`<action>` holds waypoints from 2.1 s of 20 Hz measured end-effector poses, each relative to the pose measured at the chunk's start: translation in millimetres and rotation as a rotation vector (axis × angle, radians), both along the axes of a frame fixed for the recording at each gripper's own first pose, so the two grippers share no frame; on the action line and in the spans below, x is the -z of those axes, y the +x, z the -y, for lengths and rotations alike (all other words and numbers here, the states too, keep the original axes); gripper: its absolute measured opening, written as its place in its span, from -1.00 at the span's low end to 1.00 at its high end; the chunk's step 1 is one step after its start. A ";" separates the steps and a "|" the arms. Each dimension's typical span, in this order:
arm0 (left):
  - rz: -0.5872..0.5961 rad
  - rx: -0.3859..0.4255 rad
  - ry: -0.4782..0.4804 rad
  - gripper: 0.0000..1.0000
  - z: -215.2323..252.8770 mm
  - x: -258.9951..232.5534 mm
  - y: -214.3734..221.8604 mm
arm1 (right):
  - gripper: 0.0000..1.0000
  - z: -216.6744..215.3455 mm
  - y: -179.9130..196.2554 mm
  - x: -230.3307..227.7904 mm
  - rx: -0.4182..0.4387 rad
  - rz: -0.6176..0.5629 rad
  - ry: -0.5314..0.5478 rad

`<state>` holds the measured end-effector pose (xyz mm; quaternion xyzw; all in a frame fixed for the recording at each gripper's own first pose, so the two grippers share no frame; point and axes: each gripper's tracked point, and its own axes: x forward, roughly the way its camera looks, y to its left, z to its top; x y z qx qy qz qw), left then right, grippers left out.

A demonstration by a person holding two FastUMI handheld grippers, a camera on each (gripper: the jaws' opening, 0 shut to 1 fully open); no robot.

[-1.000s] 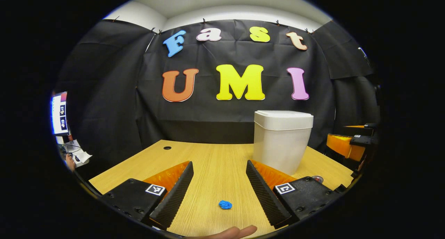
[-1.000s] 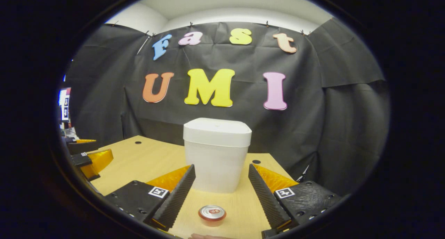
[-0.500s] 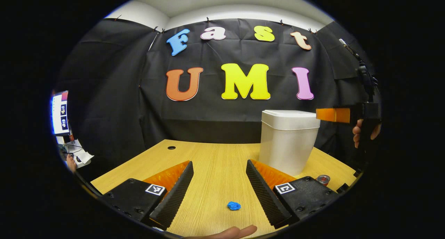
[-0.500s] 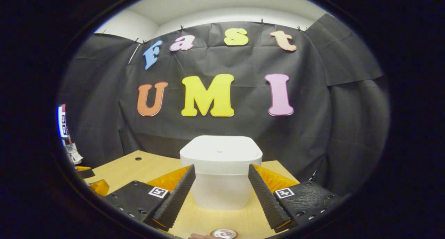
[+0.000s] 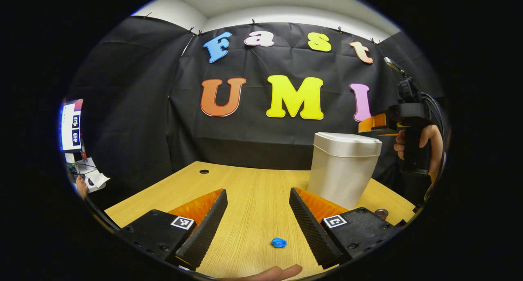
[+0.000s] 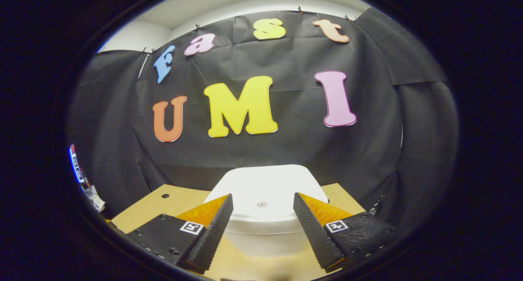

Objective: Press the lid of the desktop garbage bin to open it, pick up the crumpled paper on the desktop and throw it into the bin, then pick up the pop can on the desktop and drop it into the bin, and finally close the garbage bin lid.

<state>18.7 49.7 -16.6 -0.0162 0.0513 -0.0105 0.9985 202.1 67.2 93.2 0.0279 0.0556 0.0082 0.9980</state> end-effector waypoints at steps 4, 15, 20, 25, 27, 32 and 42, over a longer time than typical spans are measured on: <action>0.003 0.004 0.040 0.97 -0.2 1.2 -0.1 | 0.24 3.0 16.2 0.4 0.037 -0.012 0.002; -0.034 -0.026 0.019 0.97 -10.9 8.4 5.6 | -0.99 7.3 29.2 23.7 0.025 -0.090 -0.016; -0.043 -0.019 0.010 0.97 -7.6 10.6 5.7 | -0.99 8.7 26.3 27.6 0.014 -0.102 -0.035; -0.039 -0.004 0.027 0.97 -4.0 9.7 3.4 | -1.00 -0.4 0.3 3.7 0.035 0.002 -0.145; -0.041 0.003 0.026 0.97 -2.5 11.5 5.3 | -1.00 -9.1 -12.5 -3.0 0.019 0.024 -0.136; -0.048 -0.011 0.025 0.97 -8.4 11.1 4.3 | -1.00 -20.7 -47.2 -2.0 -0.005 0.056 -0.173; -0.070 -0.010 0.046 0.96 -8.5 24.4 14.0 | 0.63 -8.8 -92.1 29.3 -0.016 0.082 -0.121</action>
